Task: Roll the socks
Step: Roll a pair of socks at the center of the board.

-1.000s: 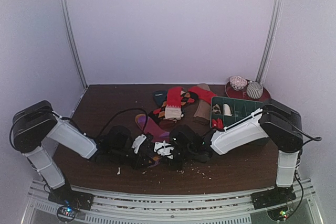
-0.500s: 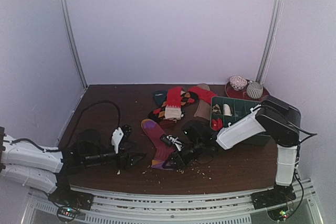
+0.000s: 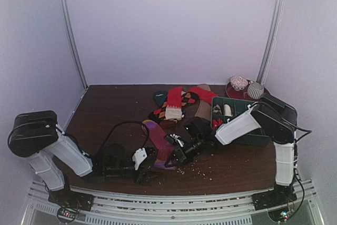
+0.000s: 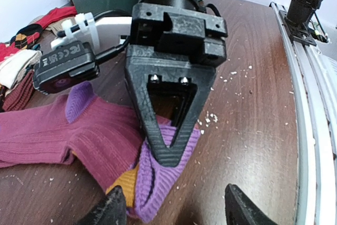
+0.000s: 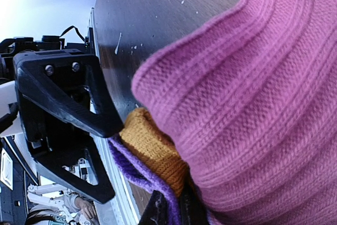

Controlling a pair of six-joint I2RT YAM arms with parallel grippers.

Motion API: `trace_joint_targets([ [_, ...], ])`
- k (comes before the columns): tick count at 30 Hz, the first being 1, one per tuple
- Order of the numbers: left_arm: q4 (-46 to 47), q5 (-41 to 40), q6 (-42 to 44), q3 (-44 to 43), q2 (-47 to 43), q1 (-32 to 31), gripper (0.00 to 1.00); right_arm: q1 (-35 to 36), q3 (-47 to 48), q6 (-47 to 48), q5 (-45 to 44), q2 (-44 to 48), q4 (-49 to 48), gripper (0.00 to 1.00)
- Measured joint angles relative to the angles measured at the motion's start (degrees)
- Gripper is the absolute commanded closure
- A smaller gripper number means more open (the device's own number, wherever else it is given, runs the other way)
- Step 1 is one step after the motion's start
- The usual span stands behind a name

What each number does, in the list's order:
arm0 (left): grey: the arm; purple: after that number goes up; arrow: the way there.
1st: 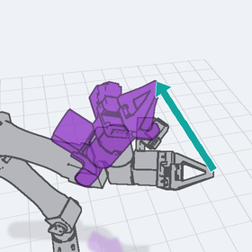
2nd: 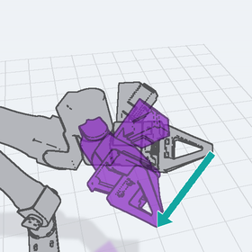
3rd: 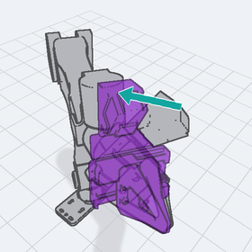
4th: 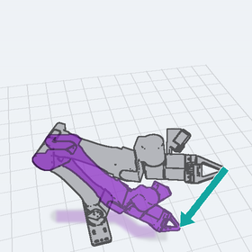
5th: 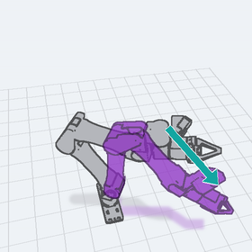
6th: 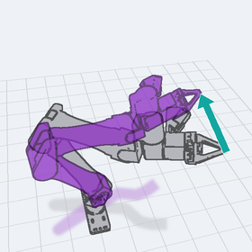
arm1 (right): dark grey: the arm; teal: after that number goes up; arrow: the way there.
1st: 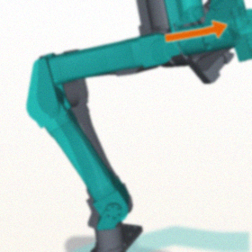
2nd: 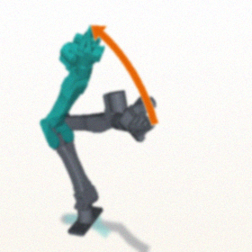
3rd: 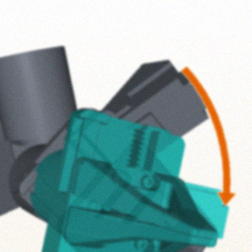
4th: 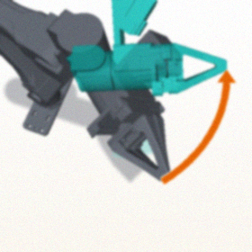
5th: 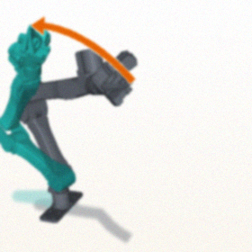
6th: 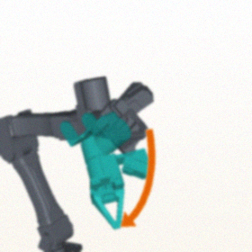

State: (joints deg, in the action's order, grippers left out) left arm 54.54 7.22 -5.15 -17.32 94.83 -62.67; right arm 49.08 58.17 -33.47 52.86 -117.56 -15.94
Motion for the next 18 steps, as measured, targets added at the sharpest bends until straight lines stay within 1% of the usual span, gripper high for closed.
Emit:
trace_joint_targets([
  [3, 3.80, 0.11, 0.44, -0.79, 4.17, -0.02, 0.38, -0.11, -0.26, -0.07, 0.37, 0.00, -0.20, 0.91],
  [6, 5.68, 0.04, 0.87, -1.92, 6.88, -0.02, 0.40, -0.26, -0.59, -0.39, 0.79, 0.00, -0.66, 0.91],
  [13, 7.74, -1.14, 1.18, -4.11, 11.41, 0.00, 0.42, -0.26, -1.14, -1.03, 1.62, 0.00, -1.20, 0.92],
  [16, 7.80, -1.73, 0.98, -4.63, 12.92, 0.13, 0.50, -0.26, -1.36, -1.07, 1.75, 0.00, -1.55, 0.91],
  [18, 8.00, -2.12, 0.59, -4.83, 13.42, 0.39, 0.57, -0.26, -1.60, -1.09, 1.90, 0.00, -1.79, 0.91],
])
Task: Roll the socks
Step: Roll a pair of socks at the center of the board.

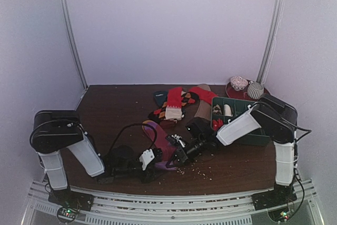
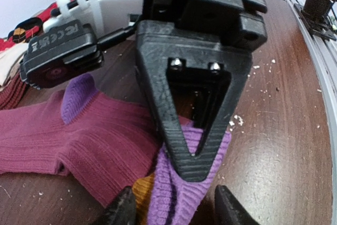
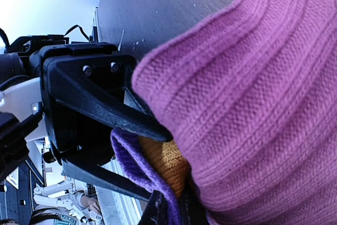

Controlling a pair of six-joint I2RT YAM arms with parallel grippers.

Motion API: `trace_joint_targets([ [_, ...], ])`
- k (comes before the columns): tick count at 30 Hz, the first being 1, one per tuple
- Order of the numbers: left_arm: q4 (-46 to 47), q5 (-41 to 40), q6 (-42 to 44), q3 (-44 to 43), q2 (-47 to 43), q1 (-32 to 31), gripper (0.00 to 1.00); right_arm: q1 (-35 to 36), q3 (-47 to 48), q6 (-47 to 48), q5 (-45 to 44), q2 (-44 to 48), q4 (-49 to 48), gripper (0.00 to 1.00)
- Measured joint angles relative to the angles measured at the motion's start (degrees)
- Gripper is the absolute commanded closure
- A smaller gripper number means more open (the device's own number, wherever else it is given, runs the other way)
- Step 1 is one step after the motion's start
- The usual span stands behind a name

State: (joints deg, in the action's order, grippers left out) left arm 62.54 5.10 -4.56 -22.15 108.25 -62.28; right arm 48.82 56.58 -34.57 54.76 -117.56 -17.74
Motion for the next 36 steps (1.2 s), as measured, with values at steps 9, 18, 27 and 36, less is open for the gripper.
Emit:
trace_joint_targets([
  [9, -2.97, 1.16, -1.42, -2.01, 0.07, 0.83, 1.00, -0.81, -0.59, 0.31, 0.98, 0.00, -0.55, 0.86],
  [18, -23.98, 4.68, -8.85, -13.40, -1.90, 2.45, 1.00, -1.81, -2.91, 8.31, -5.70, 7.13, 5.57, 0.72],
  [27, -42.86, 15.19, -17.57, -20.57, -3.39, 5.75, 1.00, 3.52, -18.60, 29.92, -20.87, 29.57, -5.07, 0.52],
  [36, -49.07, 21.29, -17.90, -24.22, -2.10, 7.56, 1.00, 14.97, -16.57, 53.53, -38.42, 22.43, -2.84, 0.53],
])
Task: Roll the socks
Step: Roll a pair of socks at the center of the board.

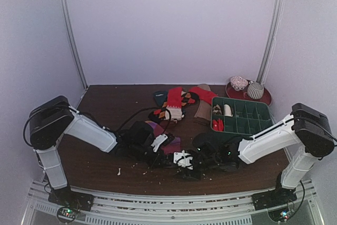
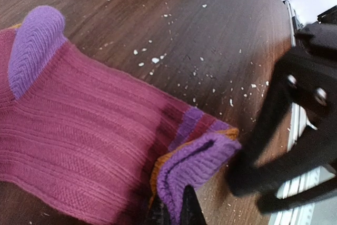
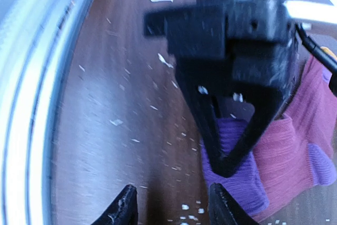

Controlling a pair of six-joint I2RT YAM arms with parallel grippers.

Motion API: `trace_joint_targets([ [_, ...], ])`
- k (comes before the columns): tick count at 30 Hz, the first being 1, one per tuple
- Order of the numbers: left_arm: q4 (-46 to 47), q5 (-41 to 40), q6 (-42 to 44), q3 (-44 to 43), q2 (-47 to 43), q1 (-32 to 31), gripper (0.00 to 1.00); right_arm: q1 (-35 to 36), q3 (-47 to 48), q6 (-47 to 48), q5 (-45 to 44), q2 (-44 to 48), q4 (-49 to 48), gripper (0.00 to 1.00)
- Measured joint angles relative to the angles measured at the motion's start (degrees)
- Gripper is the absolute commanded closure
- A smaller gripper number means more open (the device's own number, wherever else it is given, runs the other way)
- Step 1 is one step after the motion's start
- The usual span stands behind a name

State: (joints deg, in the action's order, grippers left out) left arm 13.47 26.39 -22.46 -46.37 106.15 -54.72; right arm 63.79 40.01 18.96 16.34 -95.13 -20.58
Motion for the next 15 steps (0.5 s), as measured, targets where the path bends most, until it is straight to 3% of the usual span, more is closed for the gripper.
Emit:
trace_joint_targets([
  [8, -1.79, 1.92, 0.72, -0.42, 0.04, 0.37, 1.00, 0.09, 2.38, 8.85, -9.73, -2.62, 1.70, 0.54],
  [15, -2.21, 2.86, 1.53, -0.39, 0.04, 0.52, 1.00, 0.09, 3.74, 11.13, -12.55, -5.01, 3.91, 0.56],
])
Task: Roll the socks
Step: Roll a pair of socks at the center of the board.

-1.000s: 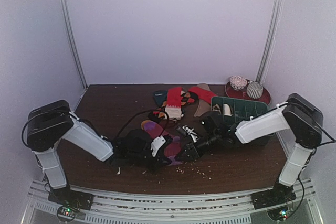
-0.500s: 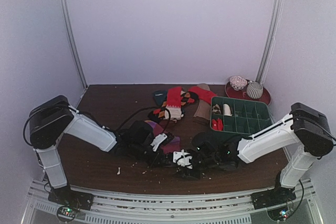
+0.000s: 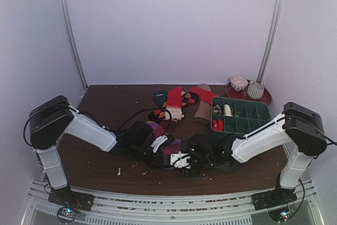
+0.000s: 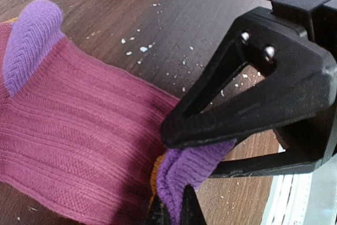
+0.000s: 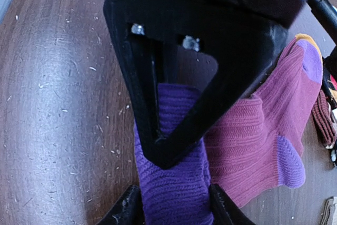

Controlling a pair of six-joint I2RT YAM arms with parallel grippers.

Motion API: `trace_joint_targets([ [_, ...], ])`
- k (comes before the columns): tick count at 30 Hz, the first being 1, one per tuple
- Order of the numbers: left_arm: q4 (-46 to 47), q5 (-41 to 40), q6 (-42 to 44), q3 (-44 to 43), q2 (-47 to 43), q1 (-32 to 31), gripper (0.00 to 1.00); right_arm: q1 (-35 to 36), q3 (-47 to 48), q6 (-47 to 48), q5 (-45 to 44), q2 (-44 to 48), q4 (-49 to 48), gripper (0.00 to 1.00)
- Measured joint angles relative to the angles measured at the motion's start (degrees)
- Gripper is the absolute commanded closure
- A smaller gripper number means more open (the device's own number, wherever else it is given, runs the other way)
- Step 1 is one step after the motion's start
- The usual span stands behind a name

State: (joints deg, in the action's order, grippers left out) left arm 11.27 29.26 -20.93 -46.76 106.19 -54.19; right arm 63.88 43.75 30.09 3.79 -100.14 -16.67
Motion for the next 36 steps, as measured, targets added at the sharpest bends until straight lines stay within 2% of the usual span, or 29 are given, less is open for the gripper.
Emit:
trace_joint_targets([
  [8, -0.85, 1.44, 1.09, 0.04, -0.07, 0.85, 0.98, -0.02, 0.26, -2.80, 0.24, -1.20, -0.92, 0.76],
  [12, -2.56, 0.90, 1.57, 0.72, -1.57, 1.55, 0.78, -0.81, 0.17, -7.65, 2.69, -1.49, -1.20, 0.82],
  [14, -3.96, -0.17, 1.90, 1.73, -3.52, 2.12, 0.72, -1.92, 0.04, -10.47, 5.86, -1.73, -1.46, 0.83],
  [19, -9.62, -8.09, 3.96, 5.68, -12.13, 3.82, 0.59, -6.84, 2.10, -18.45, 19.17, -4.76, -2.01, 0.86],
  [21, -9.66, -11.41, 4.79, 7.87, -16.26, 4.24, 0.48, -8.50, 4.48, -21.53, 24.09, -7.39, -1.70, 0.86],
  [22, -9.29, -12.68, 5.35, 8.85, -18.40, 4.28, 0.45, -9.18, 5.84, -22.88, 26.56, -8.70, -1.53, 0.86],
  [26, -1.53, -15.37, 8.35, 14.45, -26.97, 3.56, 0.42, -11.76, 11.54, -27.50, 36.83, -13.70, 1.31, 0.86],
  [29, 8.87, -18.12, 12.76, 21.33, -31.67, -0.55, 0.43, -14.05, 14.69, -31.15, 44.28, -16.59, 4.15, 0.86],
  [32, 15.82, -19.06, 16.35, 25.27, -29.73, -3.82, 0.43, -15.63, 15.89, -33.27, 49.55, -17.86, 7.23, 0.85],
  [36, 23.43, -19.85, 19.23, 28.33, -23.69, -4.63, 0.43, -16.81, 17.49, -33.09, 55.04, -18.56, 14.53, 0.85],
])
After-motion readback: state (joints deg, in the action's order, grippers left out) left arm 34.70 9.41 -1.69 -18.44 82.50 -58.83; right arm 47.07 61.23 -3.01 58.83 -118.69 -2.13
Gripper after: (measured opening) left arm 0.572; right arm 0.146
